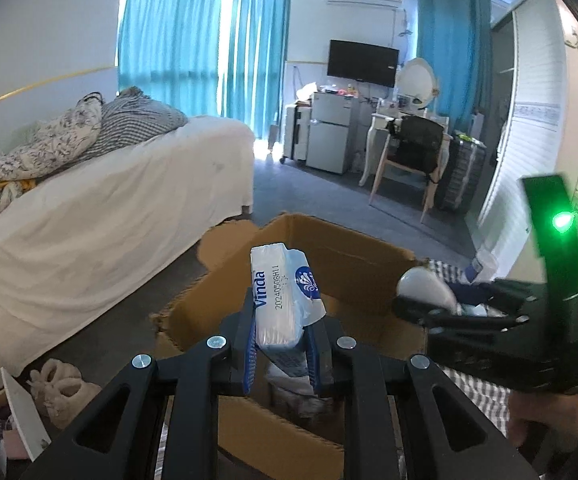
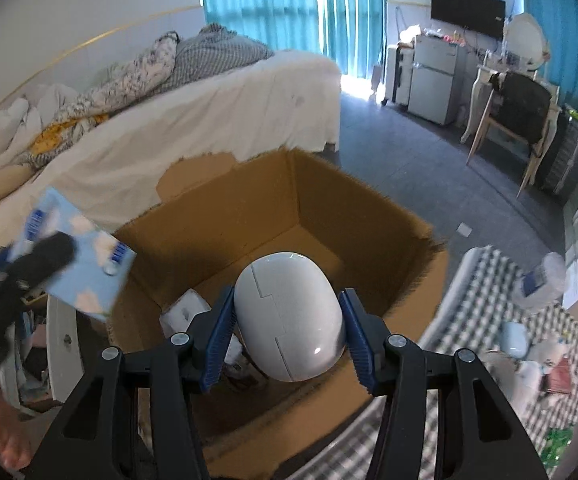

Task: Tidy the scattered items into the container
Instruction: 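Carry the tissue pack and mouse over the box and open both grippers, then move both grippers back over the table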

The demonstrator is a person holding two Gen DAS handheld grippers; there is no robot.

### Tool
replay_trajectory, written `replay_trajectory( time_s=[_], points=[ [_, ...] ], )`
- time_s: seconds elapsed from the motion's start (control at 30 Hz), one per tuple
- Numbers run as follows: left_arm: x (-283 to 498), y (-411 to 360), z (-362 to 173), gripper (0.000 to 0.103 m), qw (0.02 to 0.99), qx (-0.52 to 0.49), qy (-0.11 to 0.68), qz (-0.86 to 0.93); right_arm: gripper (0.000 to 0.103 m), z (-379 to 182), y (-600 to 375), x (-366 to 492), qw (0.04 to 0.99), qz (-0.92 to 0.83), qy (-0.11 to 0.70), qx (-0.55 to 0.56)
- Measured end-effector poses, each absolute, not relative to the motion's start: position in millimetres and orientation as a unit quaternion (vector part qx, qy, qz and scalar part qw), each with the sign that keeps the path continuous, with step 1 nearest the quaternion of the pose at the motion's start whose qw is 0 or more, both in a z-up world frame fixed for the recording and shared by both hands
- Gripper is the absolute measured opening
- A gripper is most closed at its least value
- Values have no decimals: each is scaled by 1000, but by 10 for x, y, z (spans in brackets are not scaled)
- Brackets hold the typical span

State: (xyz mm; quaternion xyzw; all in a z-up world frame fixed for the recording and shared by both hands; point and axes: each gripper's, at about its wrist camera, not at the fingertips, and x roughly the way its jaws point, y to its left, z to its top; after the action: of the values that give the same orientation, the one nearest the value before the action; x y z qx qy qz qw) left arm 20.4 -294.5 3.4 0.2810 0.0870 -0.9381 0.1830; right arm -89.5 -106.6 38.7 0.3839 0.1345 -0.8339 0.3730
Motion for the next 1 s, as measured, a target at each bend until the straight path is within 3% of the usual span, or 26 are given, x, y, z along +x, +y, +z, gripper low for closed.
replay_trajectory(
  time_s=[0.37,0.5,0.93,1.0],
  points=[
    [125,-2994,-31,20,182,291,91,-935,53,106,-1101,-988,352,-831,146,405],
    [99,-2983,-73,20,180,298,91,-933,75,203,-1053,-957,353,-841,135,387],
    [-136,-2967,-307,22,185,329,86,-922,76,348,-671,-955,327,-859,118,376],
    [-192,-2955,-340,32,191,333,85,-919,76,373,-575,-968,321,-862,112,375]
  ],
)
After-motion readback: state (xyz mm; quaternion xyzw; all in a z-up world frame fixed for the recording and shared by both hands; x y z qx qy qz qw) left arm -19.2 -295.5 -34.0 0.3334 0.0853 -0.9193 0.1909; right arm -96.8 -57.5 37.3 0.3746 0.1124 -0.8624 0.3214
